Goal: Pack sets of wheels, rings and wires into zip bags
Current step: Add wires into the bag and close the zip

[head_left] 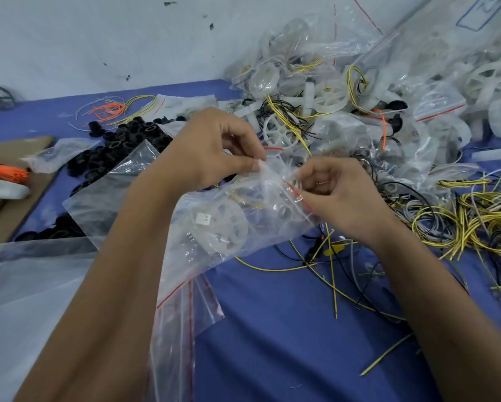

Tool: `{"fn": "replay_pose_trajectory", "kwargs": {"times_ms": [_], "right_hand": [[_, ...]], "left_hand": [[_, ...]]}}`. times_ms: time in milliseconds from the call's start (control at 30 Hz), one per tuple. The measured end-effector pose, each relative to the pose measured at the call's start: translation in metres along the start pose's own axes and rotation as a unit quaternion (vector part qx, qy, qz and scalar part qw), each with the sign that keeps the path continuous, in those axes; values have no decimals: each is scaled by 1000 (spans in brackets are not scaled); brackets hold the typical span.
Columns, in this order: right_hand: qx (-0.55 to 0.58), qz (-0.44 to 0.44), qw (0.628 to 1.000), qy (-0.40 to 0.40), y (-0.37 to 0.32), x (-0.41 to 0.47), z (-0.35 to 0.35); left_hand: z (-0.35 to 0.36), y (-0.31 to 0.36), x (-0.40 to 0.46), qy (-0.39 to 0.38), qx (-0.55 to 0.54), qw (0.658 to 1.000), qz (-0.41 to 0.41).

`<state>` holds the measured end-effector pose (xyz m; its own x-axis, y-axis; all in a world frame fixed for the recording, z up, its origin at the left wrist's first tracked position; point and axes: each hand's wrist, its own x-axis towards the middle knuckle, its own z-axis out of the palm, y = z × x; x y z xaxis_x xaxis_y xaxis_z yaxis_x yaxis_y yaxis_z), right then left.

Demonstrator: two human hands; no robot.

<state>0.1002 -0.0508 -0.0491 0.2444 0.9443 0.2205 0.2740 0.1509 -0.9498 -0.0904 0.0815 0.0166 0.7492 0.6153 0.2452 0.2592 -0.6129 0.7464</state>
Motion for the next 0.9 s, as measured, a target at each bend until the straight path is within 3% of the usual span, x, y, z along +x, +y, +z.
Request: {"fn": "replay_pose_trajectory", "kwargs": {"times_ms": [133, 233, 367, 567, 667, 800, 900], "right_hand": [[-3, 1, 993, -117, -4, -4, 7], [39, -23, 990, -131, -9, -4, 15], [6, -58, 989, -138, -7, -8, 23], [-75, -37, 965, -249, -5, -19, 28], [-33, -14, 974, -222, -14, -22, 29], [-126, -10, 974, -190, -15, -17, 33], [-53, 22, 975, -215, -15, -21, 26]], "left_hand": [[8, 15, 1, -16, -7, 999, 33], [22, 27, 2, -36, -3, 997, 63], [33, 35, 4, -36, -20, 995, 86], [42, 35, 4, -28, -38, 994, 98], [43, 38, 5, -10, -75, 990, 116], [44, 38, 7, 13, -77, 988, 135], [46, 33, 7, 32, -93, 988, 116]]}}
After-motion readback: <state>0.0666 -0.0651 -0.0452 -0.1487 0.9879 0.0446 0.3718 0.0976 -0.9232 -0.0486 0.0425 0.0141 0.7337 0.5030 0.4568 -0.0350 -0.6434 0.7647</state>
